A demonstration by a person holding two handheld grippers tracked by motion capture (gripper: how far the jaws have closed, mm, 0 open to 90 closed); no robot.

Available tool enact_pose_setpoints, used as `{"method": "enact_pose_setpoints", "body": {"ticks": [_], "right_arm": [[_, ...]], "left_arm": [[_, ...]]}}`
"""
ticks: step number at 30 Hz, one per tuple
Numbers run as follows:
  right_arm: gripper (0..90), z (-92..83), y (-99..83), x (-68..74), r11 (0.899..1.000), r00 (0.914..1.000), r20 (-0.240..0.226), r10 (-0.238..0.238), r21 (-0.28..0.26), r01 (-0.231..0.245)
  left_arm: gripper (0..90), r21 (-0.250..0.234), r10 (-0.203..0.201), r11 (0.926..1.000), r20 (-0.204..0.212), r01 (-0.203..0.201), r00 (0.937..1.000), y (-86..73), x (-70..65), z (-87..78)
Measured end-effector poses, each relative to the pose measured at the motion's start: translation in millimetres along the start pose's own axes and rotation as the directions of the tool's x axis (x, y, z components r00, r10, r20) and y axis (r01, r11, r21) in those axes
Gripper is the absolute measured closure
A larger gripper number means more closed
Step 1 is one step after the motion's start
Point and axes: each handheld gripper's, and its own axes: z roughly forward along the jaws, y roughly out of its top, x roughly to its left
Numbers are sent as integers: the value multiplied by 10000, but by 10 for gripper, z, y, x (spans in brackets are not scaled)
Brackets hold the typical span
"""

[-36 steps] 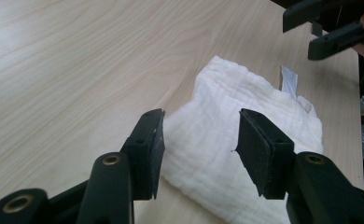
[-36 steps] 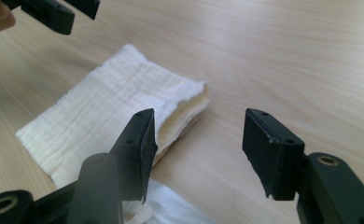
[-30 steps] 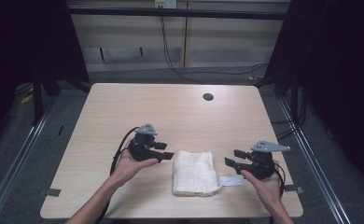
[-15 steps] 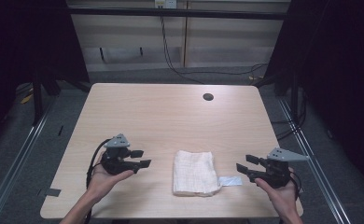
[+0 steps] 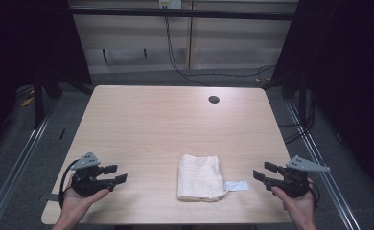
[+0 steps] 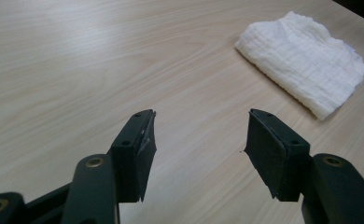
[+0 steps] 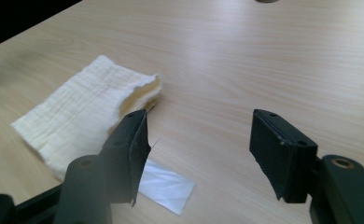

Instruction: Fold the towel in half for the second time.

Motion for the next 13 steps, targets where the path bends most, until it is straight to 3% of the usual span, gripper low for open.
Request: {"method": "enact_pose_setpoints", "body": {"ticks": [2, 4, 9, 13], "right_arm": [[376, -7, -11, -17, 10000, 10000, 56, 6, -54, -6], [366, 3, -55, -52, 9999, 9996, 262, 132, -103, -129], [354, 35, -146, -118, 9996, 9962, 861, 132, 246, -154], [341, 27, -179, -160, 9993, 9952, 953, 223, 285, -252]], "left_arm": [[430, -84, -19, 10000, -122, 18, 9999, -59, 52, -15], [427, 213, -459, 9987, -251, 464, 9986, -96, 94, 19], [421, 355, 303, 9989, -284, -293, 9991, -84, 10, 68], [405, 400, 269, 9989, -415, -252, 9988, -63, 30, 148]]}}
